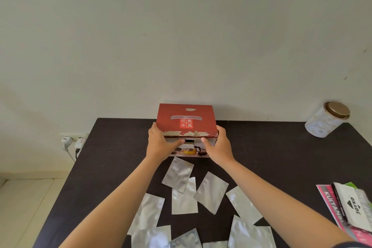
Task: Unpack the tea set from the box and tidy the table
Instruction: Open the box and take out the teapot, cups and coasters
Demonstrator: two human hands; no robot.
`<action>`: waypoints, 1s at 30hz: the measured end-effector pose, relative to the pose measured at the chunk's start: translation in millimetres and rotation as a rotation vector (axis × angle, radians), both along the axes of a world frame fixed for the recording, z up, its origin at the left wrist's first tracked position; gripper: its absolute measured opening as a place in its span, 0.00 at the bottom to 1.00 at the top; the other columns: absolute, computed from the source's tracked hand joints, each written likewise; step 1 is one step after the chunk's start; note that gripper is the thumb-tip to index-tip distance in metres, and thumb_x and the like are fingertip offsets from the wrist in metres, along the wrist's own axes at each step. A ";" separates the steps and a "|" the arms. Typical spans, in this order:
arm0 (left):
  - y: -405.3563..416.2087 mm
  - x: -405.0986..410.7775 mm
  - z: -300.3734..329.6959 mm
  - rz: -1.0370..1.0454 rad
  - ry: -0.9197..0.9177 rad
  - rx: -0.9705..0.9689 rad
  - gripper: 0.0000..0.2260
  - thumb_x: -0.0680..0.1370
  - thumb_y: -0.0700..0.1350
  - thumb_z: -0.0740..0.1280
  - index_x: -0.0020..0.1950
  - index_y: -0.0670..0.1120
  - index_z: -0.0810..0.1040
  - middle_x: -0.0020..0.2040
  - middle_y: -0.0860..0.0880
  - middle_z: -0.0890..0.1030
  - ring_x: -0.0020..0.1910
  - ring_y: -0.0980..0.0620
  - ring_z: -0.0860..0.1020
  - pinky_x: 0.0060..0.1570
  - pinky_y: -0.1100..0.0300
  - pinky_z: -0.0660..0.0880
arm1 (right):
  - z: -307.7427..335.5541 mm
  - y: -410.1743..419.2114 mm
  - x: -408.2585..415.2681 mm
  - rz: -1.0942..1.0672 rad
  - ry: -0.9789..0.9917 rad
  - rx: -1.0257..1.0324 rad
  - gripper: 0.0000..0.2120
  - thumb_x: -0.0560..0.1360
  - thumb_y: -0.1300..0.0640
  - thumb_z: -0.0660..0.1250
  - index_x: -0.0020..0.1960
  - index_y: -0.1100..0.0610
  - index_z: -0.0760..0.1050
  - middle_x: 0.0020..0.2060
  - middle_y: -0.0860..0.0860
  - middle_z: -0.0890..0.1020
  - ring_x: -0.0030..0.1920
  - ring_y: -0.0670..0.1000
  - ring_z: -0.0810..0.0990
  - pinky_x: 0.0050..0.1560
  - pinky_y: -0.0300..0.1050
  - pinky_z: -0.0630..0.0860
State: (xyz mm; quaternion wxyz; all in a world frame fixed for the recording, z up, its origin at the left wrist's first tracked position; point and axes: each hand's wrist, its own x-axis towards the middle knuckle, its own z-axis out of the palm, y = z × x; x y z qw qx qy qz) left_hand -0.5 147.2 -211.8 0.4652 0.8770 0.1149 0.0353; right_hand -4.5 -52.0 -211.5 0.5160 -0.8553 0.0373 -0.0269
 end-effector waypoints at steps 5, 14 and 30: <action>4.6 5.2 28.9 -0.012 -0.096 -0.098 0.45 0.62 0.57 0.78 0.71 0.48 0.59 0.61 0.55 0.68 0.59 0.56 0.69 0.59 0.60 0.69 | 25.7 5.5 3.7 -0.053 -0.130 0.104 0.26 0.75 0.53 0.70 0.68 0.55 0.65 0.58 0.47 0.74 0.57 0.43 0.73 0.53 0.32 0.69; 4.8 36.3 61.1 -0.149 -0.286 -0.083 0.42 0.71 0.55 0.72 0.76 0.52 0.50 0.74 0.52 0.62 0.71 0.54 0.62 0.62 0.62 0.61 | 56.1 9.4 52.1 -0.011 -0.239 0.135 0.31 0.76 0.52 0.69 0.74 0.51 0.59 0.67 0.41 0.67 0.67 0.38 0.61 0.64 0.37 0.61; 19.0 83.2 3.8 -0.396 0.064 0.478 0.37 0.78 0.64 0.52 0.77 0.46 0.38 0.77 0.50 0.36 0.76 0.51 0.38 0.75 0.49 0.46 | -0.5 8.0 104.5 0.194 0.009 -0.519 0.40 0.77 0.38 0.60 0.78 0.55 0.46 0.76 0.51 0.33 0.77 0.54 0.50 0.74 0.52 0.58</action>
